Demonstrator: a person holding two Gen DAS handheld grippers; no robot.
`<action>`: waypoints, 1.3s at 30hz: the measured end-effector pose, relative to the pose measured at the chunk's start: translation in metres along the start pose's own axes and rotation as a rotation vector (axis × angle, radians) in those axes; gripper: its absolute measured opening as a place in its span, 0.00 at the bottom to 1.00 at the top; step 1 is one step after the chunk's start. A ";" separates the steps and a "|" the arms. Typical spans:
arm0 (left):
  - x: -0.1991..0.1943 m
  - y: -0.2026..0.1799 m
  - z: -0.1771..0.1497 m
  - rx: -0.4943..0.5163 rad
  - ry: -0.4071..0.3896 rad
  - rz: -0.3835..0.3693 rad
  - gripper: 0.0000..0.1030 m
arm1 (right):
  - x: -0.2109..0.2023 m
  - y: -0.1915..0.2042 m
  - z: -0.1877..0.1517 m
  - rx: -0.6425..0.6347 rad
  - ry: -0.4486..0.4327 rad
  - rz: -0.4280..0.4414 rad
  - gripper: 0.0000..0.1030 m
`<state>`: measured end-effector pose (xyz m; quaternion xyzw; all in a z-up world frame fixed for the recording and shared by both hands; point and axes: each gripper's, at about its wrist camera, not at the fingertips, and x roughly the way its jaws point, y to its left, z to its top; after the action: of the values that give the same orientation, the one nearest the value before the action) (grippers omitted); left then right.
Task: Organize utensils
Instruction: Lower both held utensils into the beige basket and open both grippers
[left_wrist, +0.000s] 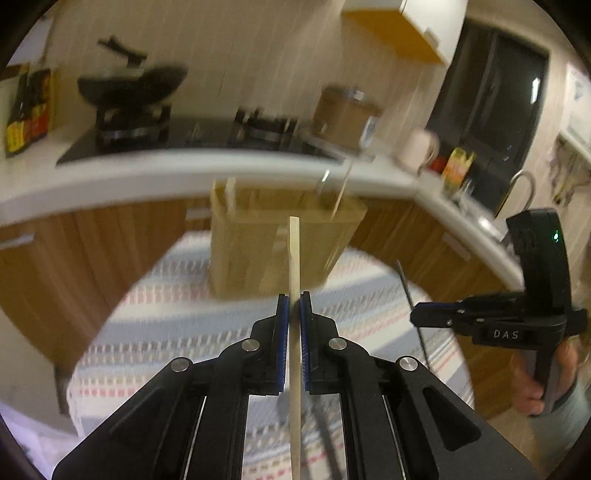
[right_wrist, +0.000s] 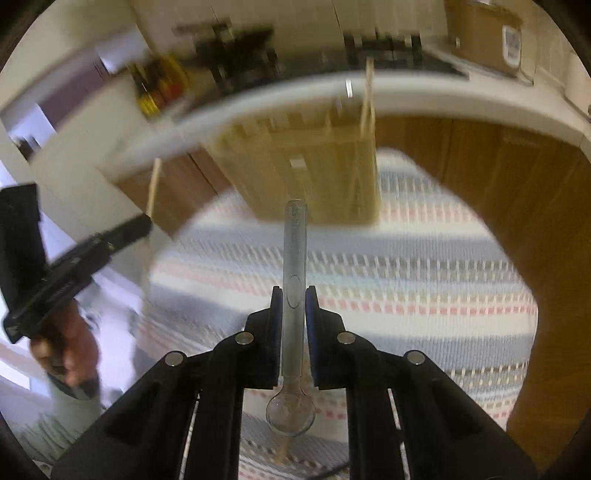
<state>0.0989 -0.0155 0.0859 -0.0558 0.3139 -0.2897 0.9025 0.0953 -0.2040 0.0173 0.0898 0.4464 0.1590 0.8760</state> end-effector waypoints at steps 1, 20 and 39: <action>-0.003 -0.003 0.007 0.010 -0.020 -0.009 0.04 | -0.010 -0.002 0.007 0.011 -0.027 0.035 0.10; 0.025 0.010 0.120 -0.055 -0.486 0.092 0.04 | -0.016 -0.007 0.131 -0.034 -0.426 0.031 0.10; 0.089 0.044 0.097 -0.096 -0.545 0.237 0.04 | 0.046 -0.023 0.135 -0.123 -0.609 -0.135 0.10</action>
<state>0.2356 -0.0364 0.1033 -0.1374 0.0777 -0.1416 0.9773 0.2347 -0.2107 0.0545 0.0503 0.1581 0.0929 0.9818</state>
